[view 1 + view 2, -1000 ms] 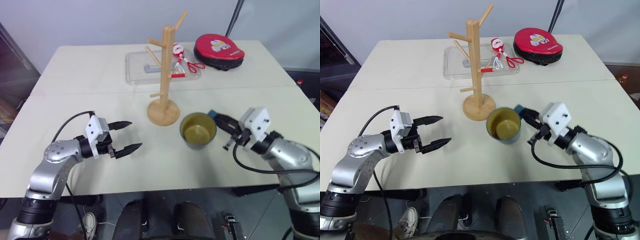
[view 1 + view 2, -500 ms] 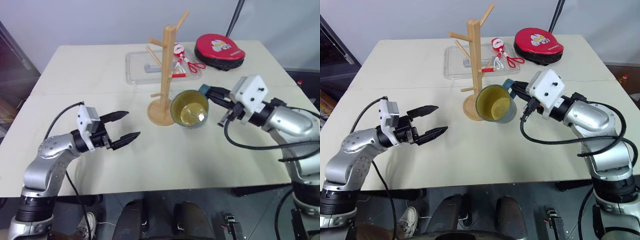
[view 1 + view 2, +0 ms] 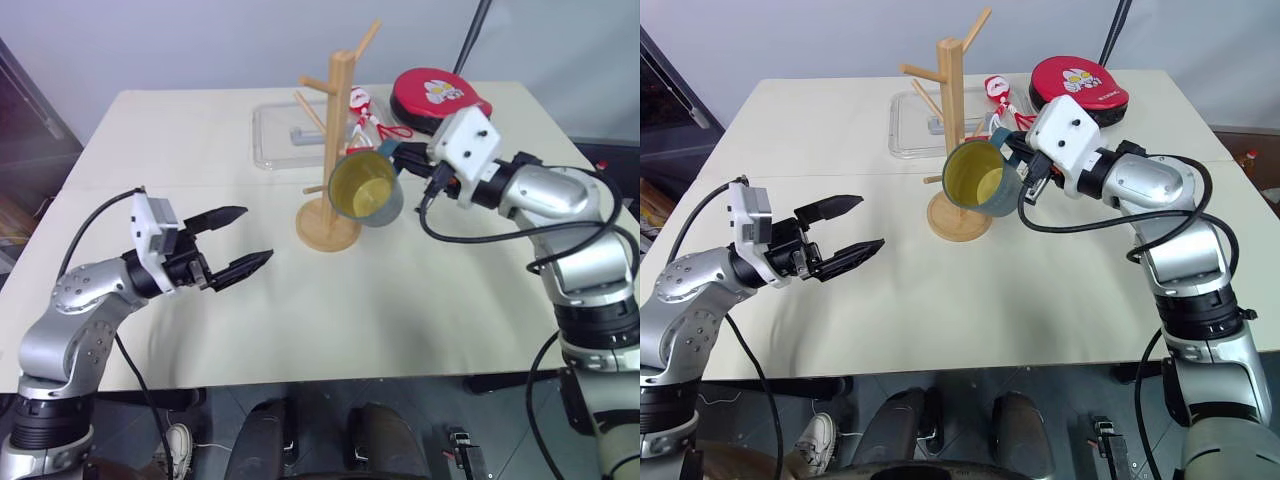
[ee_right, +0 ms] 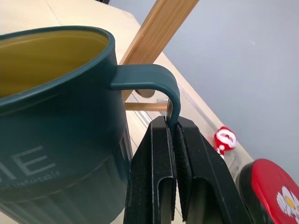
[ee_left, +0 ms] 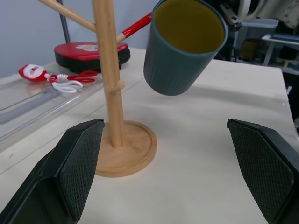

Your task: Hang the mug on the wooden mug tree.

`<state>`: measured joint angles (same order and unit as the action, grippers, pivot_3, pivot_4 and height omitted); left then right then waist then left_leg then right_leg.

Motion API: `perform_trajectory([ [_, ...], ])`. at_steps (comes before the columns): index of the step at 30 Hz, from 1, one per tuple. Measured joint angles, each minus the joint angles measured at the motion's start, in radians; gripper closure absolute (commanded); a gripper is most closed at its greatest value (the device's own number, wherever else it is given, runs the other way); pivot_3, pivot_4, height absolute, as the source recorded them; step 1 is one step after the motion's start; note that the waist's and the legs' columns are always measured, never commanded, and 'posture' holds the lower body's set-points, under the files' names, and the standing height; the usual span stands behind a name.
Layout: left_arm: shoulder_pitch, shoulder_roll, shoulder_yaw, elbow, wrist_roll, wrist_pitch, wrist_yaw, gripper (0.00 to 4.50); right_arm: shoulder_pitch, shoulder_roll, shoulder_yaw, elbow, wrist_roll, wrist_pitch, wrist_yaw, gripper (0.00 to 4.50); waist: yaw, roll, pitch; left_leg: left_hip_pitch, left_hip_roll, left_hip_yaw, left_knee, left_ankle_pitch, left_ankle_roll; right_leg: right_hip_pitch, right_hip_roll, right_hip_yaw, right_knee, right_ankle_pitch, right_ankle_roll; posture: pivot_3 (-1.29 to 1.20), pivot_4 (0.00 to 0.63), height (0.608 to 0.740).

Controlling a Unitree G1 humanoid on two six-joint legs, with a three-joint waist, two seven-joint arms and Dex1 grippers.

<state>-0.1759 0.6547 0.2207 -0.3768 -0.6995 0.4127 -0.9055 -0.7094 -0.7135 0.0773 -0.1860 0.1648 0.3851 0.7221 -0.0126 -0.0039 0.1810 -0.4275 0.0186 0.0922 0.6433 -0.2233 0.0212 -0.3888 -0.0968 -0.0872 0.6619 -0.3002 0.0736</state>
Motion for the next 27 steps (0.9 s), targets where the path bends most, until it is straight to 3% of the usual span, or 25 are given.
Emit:
perform_trajectory([
  [24, 0.004, -0.012, -0.003, -0.015, -0.003, -0.003, 0.033, 0.0, -0.135, 0.095, 0.097, 0.19, -0.106, -0.03, 0.045, 4.44, -0.001, 0.0, 0.0, 0.0, 0.0, 0.0, 0.0, 0.0, 0.0, 0.0, 0.0, 0.0, 0.001, 0.0, 0.0, 0.0, 0.15, 0.74],
  [27, 0.004, -0.014, -0.003, -0.015, -0.003, -0.004, 0.034, 0.0, -0.135, 0.101, 0.1, 0.19, -0.11, -0.031, 0.049, 3.5, -0.001, 0.0, 0.0, 0.0, 0.0, 0.0, 0.0, 0.0, 0.0, 0.0, 0.0, 0.0, 0.001, 0.0, 0.0, 0.0, 0.15, 0.74],
])
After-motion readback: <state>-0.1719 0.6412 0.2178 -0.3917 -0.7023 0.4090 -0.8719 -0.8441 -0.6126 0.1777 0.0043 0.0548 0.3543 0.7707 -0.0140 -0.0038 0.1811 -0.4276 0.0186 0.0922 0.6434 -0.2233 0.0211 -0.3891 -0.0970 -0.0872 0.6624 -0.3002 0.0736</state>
